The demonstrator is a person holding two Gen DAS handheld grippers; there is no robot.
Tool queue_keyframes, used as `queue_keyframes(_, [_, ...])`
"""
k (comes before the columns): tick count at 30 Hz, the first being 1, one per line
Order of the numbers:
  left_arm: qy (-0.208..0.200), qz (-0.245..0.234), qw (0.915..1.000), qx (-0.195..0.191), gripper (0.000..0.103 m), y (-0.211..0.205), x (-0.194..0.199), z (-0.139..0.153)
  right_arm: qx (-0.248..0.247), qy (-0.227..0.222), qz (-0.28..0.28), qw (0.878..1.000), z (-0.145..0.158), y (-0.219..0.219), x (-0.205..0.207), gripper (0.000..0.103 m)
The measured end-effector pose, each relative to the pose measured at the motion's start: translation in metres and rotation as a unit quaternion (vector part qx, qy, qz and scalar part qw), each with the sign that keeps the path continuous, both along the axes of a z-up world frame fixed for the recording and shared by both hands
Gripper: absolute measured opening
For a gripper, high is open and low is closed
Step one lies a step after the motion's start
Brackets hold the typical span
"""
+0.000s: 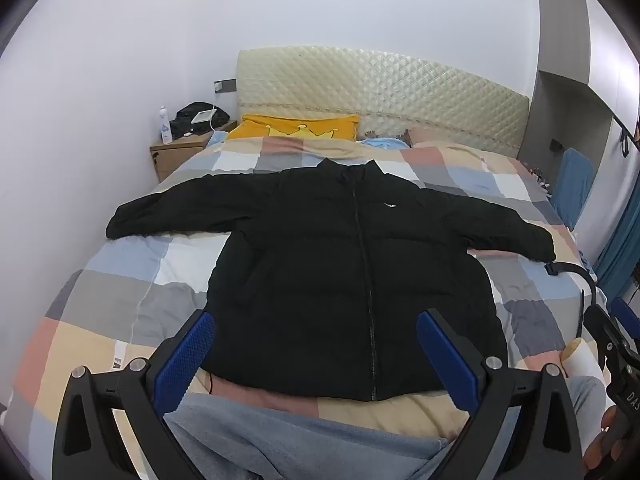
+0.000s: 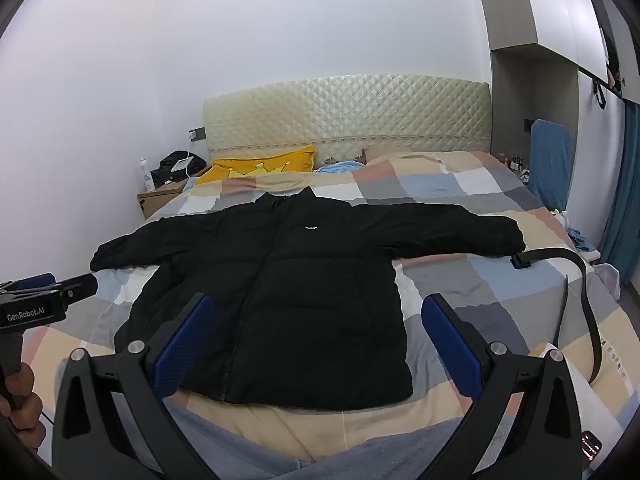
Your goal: Fold large clothes
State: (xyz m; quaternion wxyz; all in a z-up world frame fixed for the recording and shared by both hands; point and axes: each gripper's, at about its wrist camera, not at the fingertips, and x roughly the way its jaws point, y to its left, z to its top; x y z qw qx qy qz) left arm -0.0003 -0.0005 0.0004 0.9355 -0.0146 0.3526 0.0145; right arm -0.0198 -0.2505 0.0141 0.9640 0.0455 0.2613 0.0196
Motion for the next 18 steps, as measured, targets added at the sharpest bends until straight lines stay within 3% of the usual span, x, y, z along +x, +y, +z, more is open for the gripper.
queue_keyframes(18, [0.000, -0.005, 0.9999, -0.010, 0.102, -0.0031, -0.0002, 0.0025, 0.001, 0.002, -0.001, 1.000, -0.0025, -0.0054, 0.0011, 0.103])
